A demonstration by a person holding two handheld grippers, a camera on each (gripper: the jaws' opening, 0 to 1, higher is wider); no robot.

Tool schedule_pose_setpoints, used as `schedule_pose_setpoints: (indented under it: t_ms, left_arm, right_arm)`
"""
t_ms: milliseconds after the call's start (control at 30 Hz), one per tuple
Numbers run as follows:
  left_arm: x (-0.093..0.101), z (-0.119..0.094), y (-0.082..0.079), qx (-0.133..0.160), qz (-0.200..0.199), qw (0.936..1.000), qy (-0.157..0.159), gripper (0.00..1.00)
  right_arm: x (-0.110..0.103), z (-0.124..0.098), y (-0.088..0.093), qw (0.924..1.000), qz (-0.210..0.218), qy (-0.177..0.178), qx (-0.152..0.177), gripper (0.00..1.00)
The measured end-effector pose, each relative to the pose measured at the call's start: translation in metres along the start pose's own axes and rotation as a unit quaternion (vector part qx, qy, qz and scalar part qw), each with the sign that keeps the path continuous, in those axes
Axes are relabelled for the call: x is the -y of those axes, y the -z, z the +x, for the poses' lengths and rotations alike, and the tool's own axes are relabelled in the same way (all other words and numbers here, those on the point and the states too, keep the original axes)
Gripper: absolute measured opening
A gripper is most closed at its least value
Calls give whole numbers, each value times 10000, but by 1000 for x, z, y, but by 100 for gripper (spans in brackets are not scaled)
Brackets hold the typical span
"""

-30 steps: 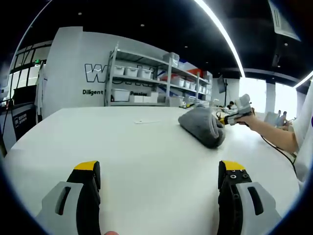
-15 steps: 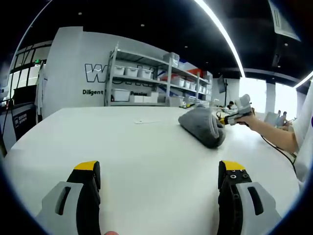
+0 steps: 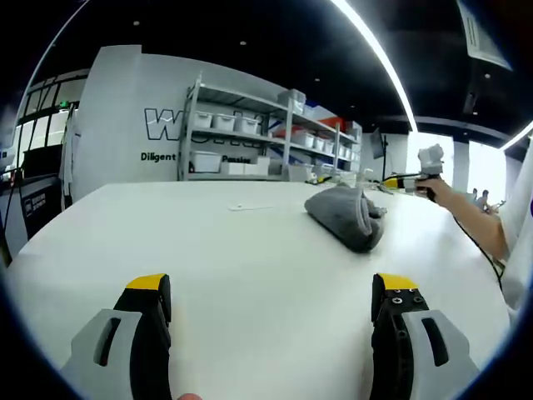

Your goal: Open the folded towel by lifting each exposed corner and separating the folded layers until the towel lies flat within the target outline without major curled edges

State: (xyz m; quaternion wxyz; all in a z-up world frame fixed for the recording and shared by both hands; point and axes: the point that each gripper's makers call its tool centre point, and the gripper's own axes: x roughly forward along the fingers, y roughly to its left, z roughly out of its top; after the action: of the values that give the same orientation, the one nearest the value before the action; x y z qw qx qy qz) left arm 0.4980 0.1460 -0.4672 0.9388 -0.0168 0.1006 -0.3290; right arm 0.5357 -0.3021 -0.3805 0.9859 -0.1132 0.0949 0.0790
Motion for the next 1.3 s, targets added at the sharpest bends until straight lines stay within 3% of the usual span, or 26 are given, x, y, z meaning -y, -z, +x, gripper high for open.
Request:
schedule_pose_setpoints:
  t_ms: [100, 267, 400, 633, 733, 900, 1300]
  left_arm:
    - [0, 0, 0, -3, 5, 10000, -1, 99]
    - [0, -1, 0, -3, 3, 10000, -4, 99]
    - [-1, -1, 0, -1, -2, 10000, -3, 99]
    - [1, -1, 0, 8, -13, 10000, -5, 99]
    - [0, -1, 0, 10, -18, 10000, -3, 99]
    - [0, -1, 0, 17, -29, 10000, -1, 99]
    - [5, -1, 2, -30, 114, 9999, 26, 99]
  right_arm:
    - [-4, -15, -13, 9995, 98, -192, 225, 43]
    - [-13, -30, -23, 9979, 223, -483, 357, 66]
    - [-22, -43, -28, 9966, 147, -703, 403, 74]
    - [-41, -57, -32, 9897, 525, -1232, 500, 92]
    - [-46, -64, -26, 9896, 482, -1296, 384, 99]
    - [-54, -75, -11, 9896, 156, -1420, 175, 99]
    - [-61, -86, 36, 9880, 77, -1538, 80, 99]
